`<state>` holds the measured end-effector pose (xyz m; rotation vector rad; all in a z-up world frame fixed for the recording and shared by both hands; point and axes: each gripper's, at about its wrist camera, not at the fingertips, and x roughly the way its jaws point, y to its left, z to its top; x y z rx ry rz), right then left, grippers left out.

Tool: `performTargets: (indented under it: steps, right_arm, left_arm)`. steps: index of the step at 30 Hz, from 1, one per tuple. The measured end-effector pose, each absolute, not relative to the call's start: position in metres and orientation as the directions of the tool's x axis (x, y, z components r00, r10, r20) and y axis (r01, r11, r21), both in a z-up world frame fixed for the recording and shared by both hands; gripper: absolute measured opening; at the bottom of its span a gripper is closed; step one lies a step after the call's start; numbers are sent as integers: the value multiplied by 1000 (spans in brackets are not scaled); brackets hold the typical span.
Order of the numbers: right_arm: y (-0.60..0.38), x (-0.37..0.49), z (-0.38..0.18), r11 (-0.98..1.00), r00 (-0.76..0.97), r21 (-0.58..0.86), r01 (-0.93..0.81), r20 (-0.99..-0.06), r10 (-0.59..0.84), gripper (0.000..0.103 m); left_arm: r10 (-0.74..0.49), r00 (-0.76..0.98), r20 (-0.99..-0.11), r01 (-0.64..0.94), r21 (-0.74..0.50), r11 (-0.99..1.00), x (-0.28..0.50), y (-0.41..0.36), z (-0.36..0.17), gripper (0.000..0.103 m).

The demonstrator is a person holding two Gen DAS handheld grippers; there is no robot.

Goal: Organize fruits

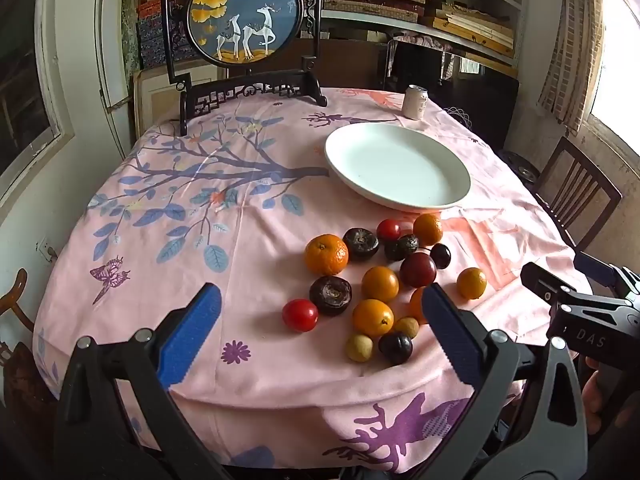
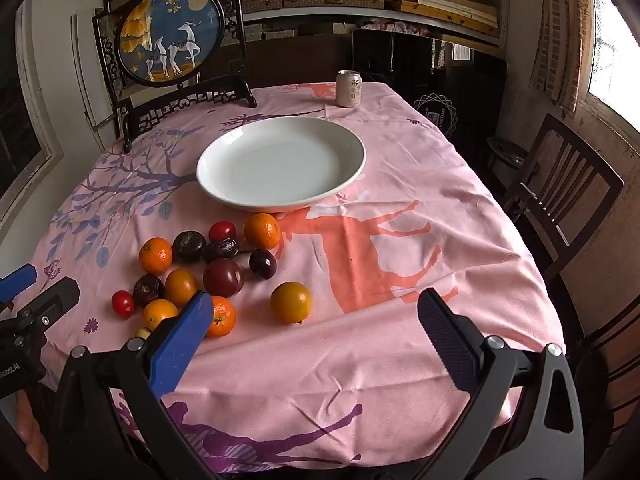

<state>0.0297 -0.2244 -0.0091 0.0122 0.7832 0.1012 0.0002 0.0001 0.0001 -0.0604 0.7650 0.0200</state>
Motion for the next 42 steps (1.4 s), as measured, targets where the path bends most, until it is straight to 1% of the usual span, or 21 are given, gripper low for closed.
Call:
performTargets:
  steps: [7, 8, 42]
  right_arm:
    - [-224, 30, -8, 995, 702, 47, -88, -706, 95, 102]
    - [-224, 30, -8, 995, 702, 45, -88, -706, 94, 102]
    - [-222, 29, -8, 995, 701, 48, -88, -706, 96, 102]
  left_arm:
    - [-5, 712, -702, -40, -47, 998, 7, 5, -2, 101]
    - [5, 727, -686, -41, -36, 999, 0, -1, 0, 101]
    - [3, 726, -688, -38, -36, 999, 0, -4, 5, 101]
